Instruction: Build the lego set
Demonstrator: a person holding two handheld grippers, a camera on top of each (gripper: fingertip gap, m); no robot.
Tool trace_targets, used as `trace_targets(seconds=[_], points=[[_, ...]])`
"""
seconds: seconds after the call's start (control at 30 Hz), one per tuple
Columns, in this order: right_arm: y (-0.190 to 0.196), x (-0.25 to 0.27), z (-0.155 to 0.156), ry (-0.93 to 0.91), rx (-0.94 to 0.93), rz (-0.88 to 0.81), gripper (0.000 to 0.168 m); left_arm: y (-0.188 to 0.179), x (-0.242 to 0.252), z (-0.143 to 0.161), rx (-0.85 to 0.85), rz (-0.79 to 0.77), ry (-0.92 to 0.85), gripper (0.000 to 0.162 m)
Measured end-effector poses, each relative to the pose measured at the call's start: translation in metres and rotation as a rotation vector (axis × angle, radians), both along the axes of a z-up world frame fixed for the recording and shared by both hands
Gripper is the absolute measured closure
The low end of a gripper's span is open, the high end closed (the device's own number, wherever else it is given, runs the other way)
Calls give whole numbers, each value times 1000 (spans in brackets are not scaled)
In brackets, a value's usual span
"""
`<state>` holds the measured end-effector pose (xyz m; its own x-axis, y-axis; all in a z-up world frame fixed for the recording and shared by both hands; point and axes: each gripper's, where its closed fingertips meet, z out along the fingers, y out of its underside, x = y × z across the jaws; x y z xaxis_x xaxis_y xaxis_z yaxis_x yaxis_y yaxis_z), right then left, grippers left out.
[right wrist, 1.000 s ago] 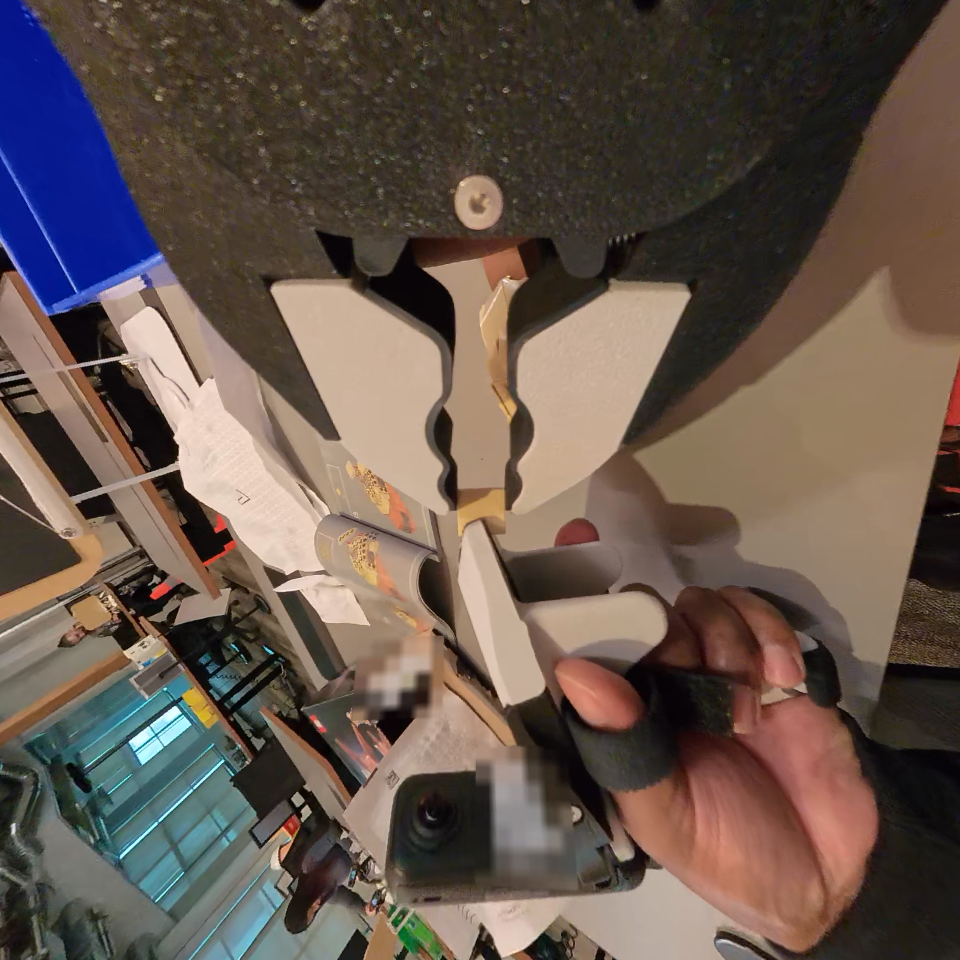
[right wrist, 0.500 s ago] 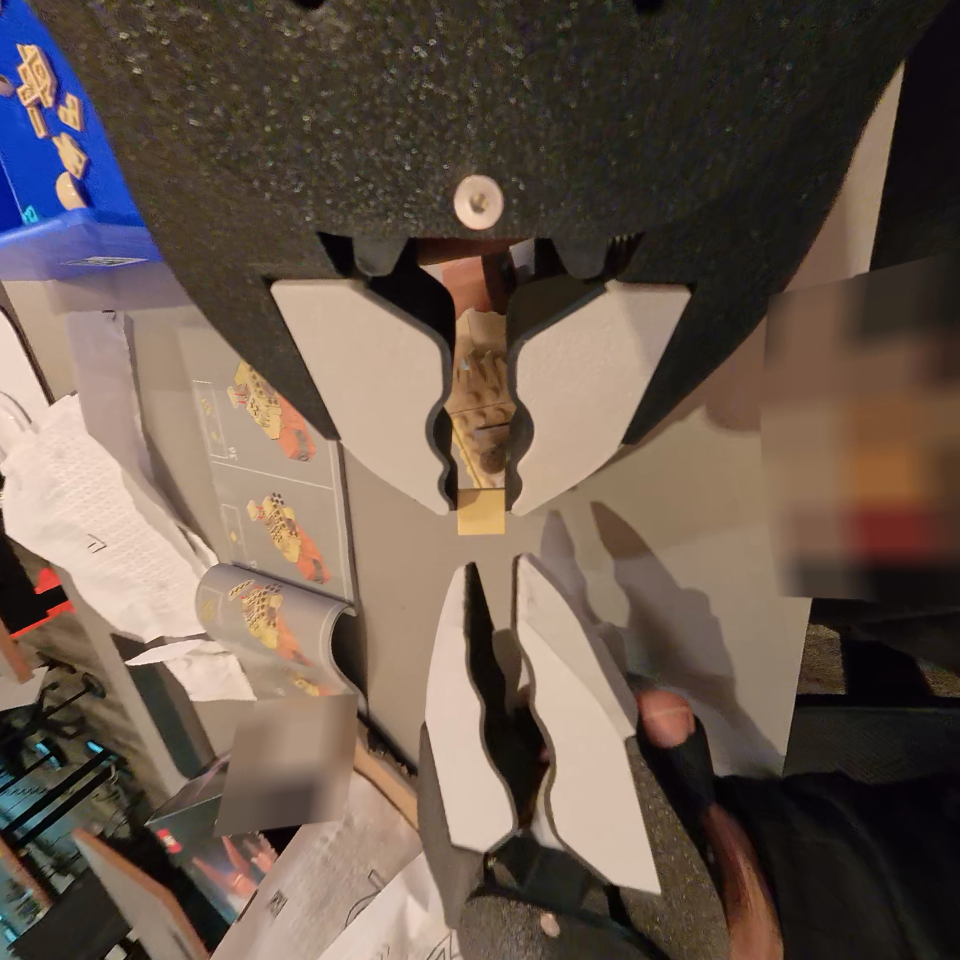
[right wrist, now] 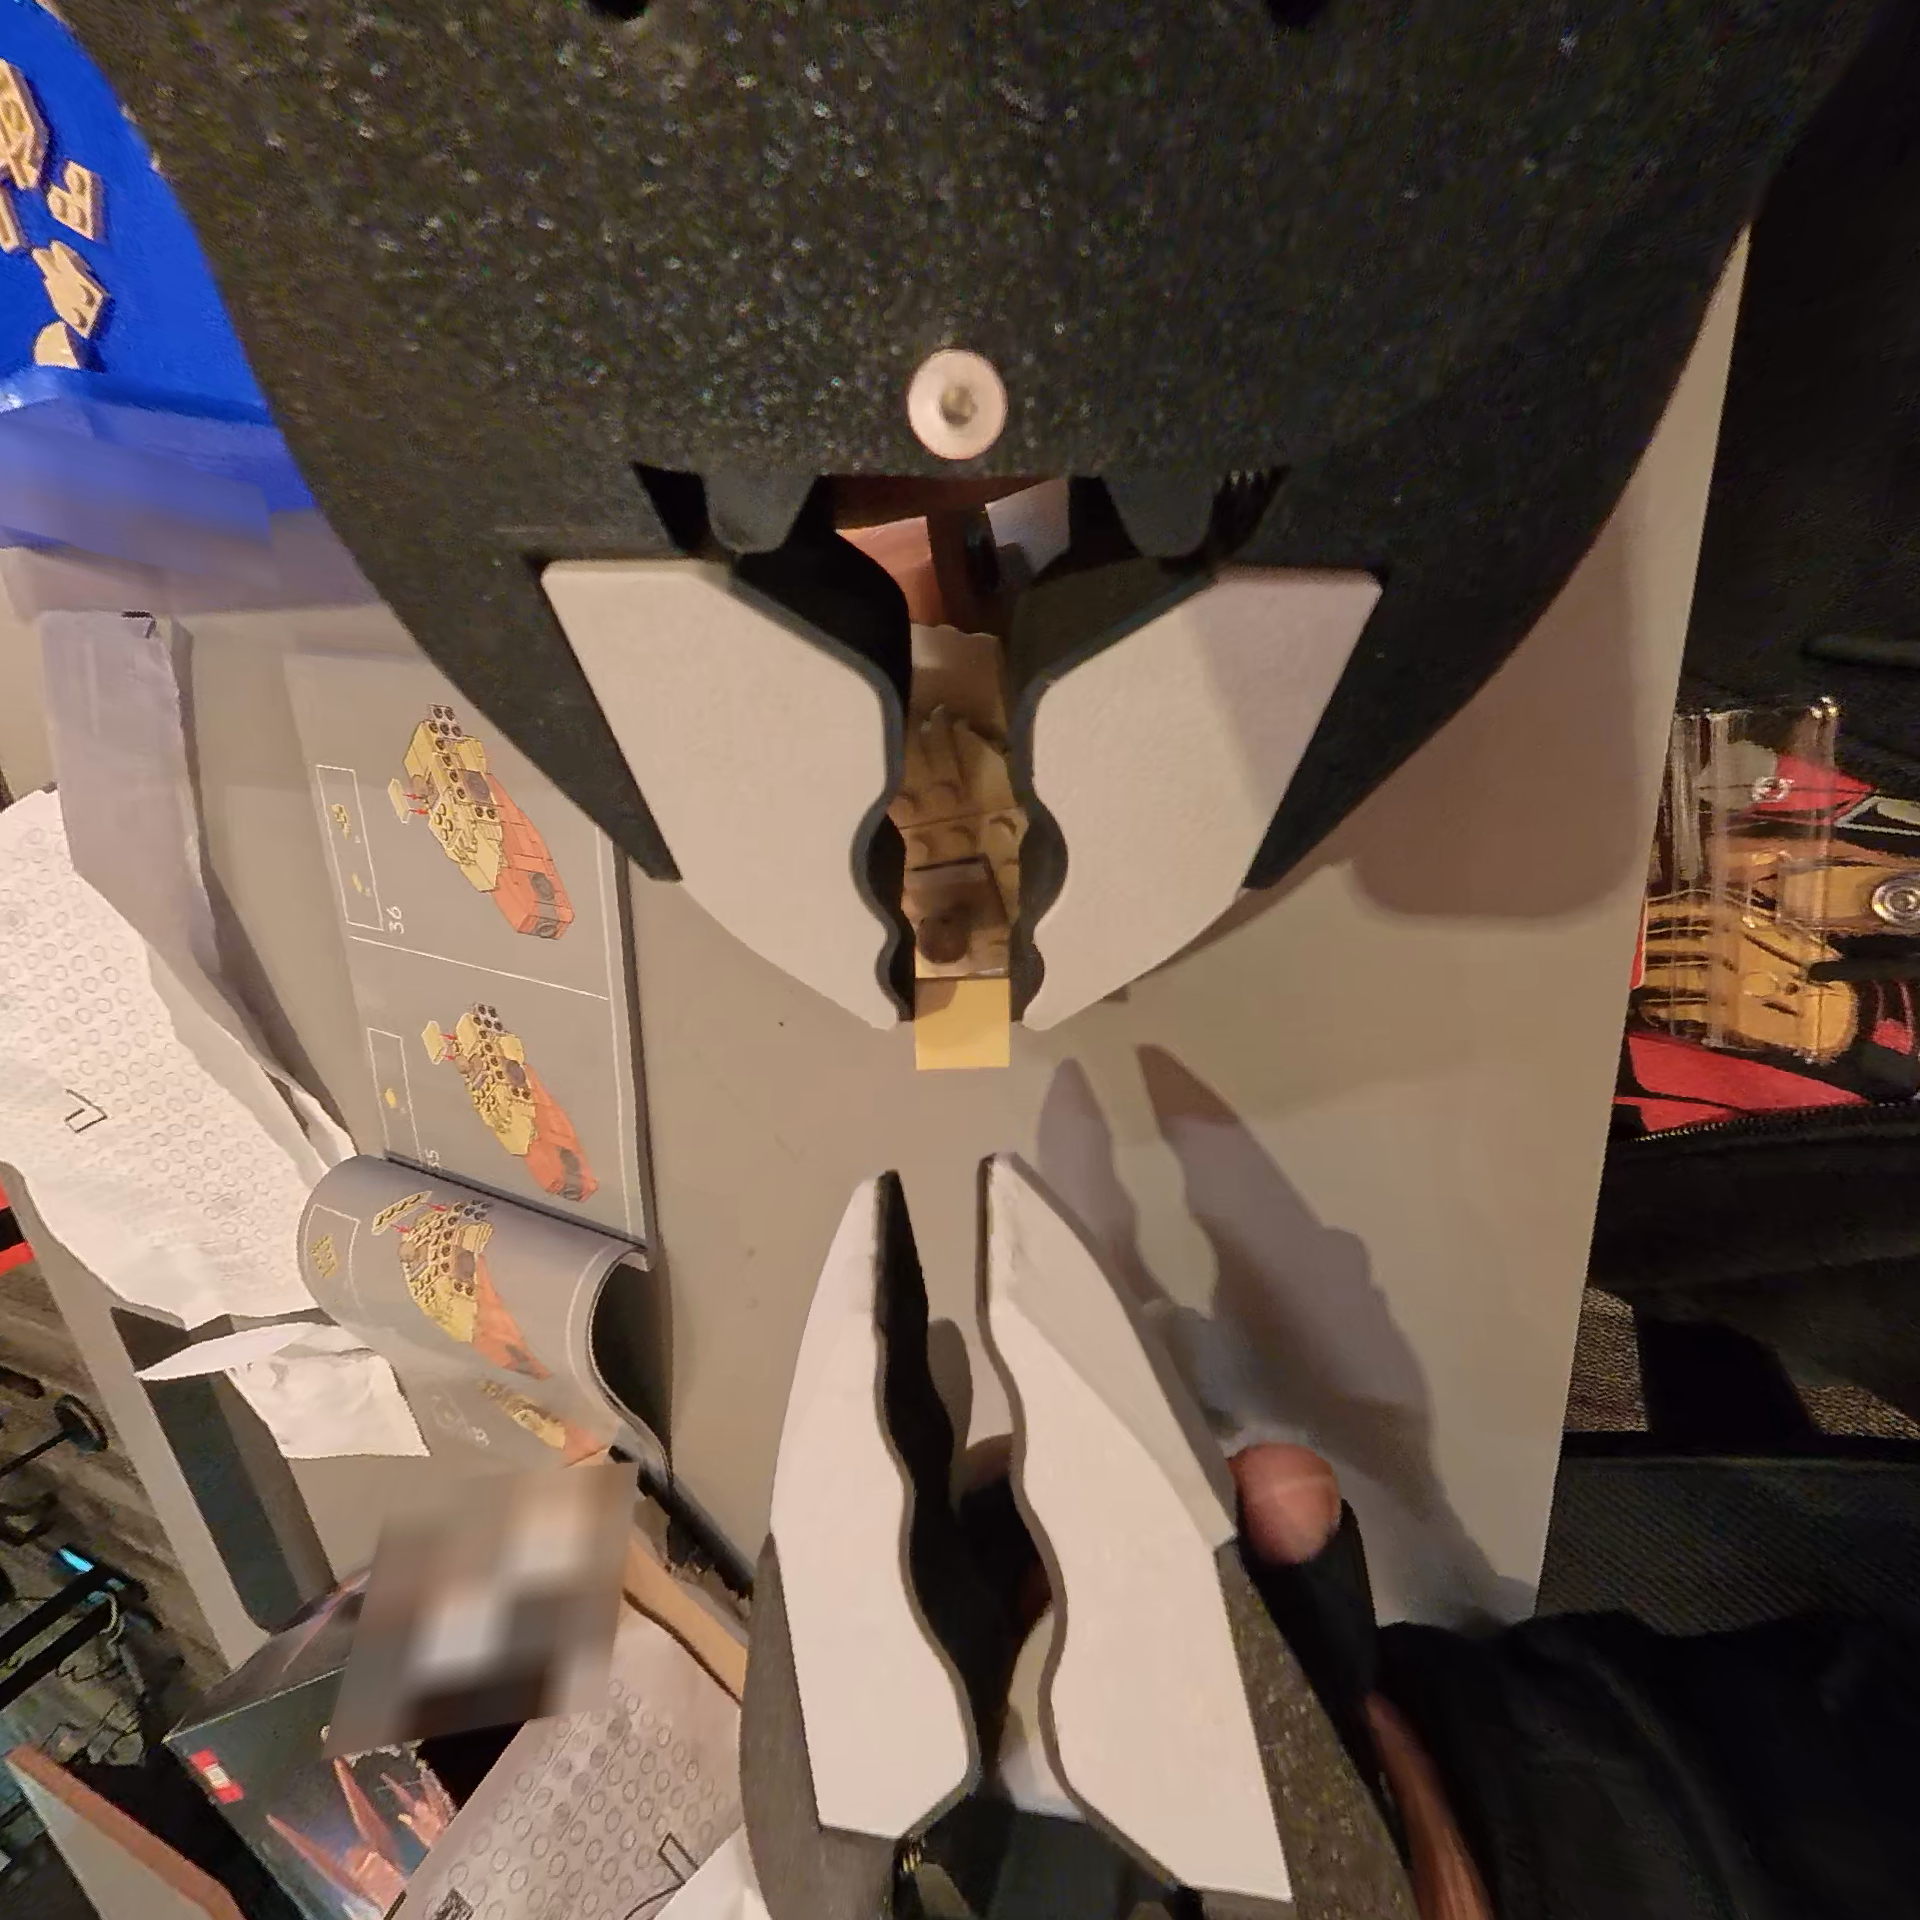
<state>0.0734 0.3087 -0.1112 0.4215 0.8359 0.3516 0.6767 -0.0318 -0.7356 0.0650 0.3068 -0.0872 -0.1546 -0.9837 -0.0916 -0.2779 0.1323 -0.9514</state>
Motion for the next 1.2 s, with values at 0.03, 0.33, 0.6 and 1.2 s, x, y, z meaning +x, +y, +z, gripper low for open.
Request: trace_targets(seconds=[0.03,0.33,0.6,1.2], points=[[0,0,0,2,-2,2,152,-1,0,0,12,-8,-2,147],[-9,-4,8,101,-71,61,152,-13,-2,9,140,-114,-67,146],[-16,-10,11,147,-123,114,152,-18,-2,-1,183,-145,-39,146],[-17,-9,16,149,-85,124,145,-21,1,-1,137,-168,-51,147]])
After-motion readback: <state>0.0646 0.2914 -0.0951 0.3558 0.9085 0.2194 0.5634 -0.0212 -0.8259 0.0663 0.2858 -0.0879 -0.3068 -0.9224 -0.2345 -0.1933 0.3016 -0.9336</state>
